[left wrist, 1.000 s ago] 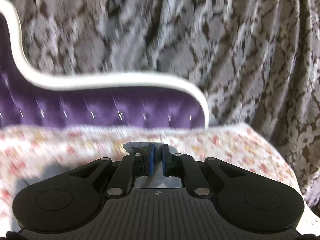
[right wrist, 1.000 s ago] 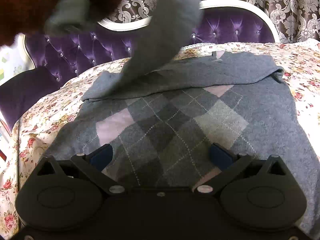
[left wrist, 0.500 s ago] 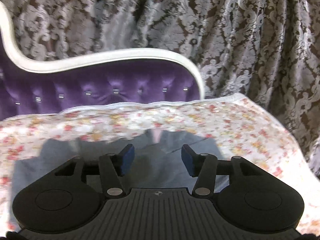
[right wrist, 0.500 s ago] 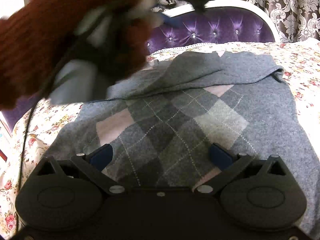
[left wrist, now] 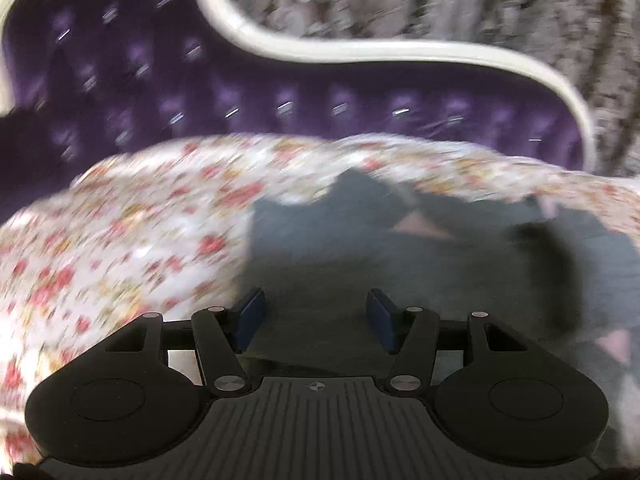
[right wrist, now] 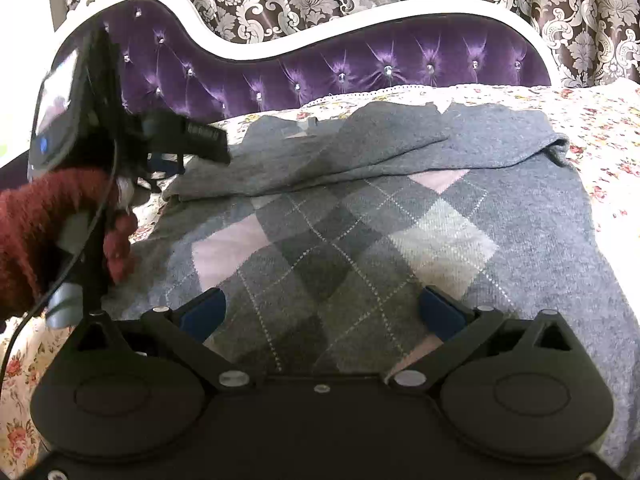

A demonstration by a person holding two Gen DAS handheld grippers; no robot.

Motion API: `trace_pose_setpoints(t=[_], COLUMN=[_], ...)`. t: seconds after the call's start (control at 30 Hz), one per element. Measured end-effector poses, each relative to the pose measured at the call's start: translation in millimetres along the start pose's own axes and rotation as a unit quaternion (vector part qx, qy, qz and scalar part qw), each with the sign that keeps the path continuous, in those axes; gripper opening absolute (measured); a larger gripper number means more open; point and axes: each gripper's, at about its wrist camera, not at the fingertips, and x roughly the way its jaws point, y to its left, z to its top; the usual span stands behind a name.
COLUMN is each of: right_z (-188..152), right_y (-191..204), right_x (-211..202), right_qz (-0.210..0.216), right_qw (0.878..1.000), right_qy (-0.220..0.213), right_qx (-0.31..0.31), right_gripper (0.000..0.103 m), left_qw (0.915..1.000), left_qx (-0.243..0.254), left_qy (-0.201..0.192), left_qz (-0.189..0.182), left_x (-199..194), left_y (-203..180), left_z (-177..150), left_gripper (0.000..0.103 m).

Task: Fold small clothes

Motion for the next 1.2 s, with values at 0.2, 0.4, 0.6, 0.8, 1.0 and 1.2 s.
trace_pose_setpoints(t=[0.2, 0.4, 0.6, 0.8, 1.0, 1.2], right_z=[1.1, 7.1, 55.7, 123.8, 141.2, 125.0], right_y=[1.0, 2.0, -8.6, -14.0, -3.2, -40.5], right_x=[-0.1, 0.8, -12.0, 41.0, 112.0, 111.2], right_qz=[-0.003, -0.003, -0.012, -0.067, -0.126, -0.184], right_qw=[1.000, 1.000, 1.000, 0.997, 0.990, 0.982], right_qy=[0.005, 0.019, -0.022, -0.041, -0.007, 0.012], right_qx=[-0.004, -0.006, 0.000, -0.019, -0.058, -0.048], right_gripper=[0.103, 0.103, 0.100, 0.100, 0.097, 0.082], left_qw=[0.9981, 0.9985, 0.9981, 0.9979, 0.9978, 0.9976], left_qx=[-0.060, -0.052, -0.058, -0.061, -0.062, -0.065], left_qy=[-0.007, -0.016, -0.016, -0.016, -0.015, -0.017], left_qz=[-0.013, -0.005, -0.010, -0.013, -0.014, -0.016], left_x=[1.6, -2.1, 2.3, 2.4, 1.6, 0.8], left_y=[27.6, 22.1, 24.7, 25.6, 25.7, 26.0], left_z=[-18.2, -23.0, -23.8, -23.7, -23.9, -24.2], left_gripper=[0.067, 0.068, 0.068, 0.068, 0.068, 0.068])
